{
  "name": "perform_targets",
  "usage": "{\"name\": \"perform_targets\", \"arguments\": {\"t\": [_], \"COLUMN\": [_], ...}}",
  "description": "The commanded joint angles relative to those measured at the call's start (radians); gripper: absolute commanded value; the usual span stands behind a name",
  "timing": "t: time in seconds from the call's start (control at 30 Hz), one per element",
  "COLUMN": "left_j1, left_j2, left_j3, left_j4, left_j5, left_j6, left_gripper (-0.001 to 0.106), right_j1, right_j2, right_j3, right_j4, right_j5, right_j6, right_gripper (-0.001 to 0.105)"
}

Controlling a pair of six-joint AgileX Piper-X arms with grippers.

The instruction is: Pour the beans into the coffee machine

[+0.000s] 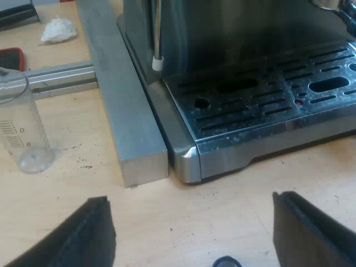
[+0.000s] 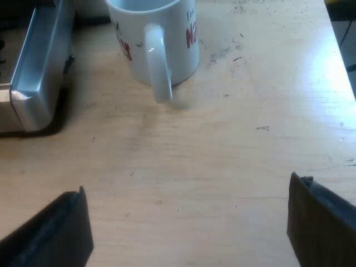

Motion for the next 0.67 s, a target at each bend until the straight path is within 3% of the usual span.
{"name": "perform_targets", "arguments": {"t": [0.03,0.67], "left_j1": [0.001,0.001], "left_j2": [-0.138,-0.140], "left_j3": [0.002,0.012], "left_j4": [-0.032,-0.055], "left_j5": [0.007,0.005], "left_j6": [0.020,0.028], "left_gripper": [0.063,0.063], "right_j1": [0.003,0.003], "right_j2": [-0.039,-0.039], "right_j3": [-0.005,-0.005], "right_j4": [-0.006,-0.006], "right_j5": [-0.005,-0.005], "right_j6": [-0.007,-0.007], "right_gripper": [0.074,0.074]}}
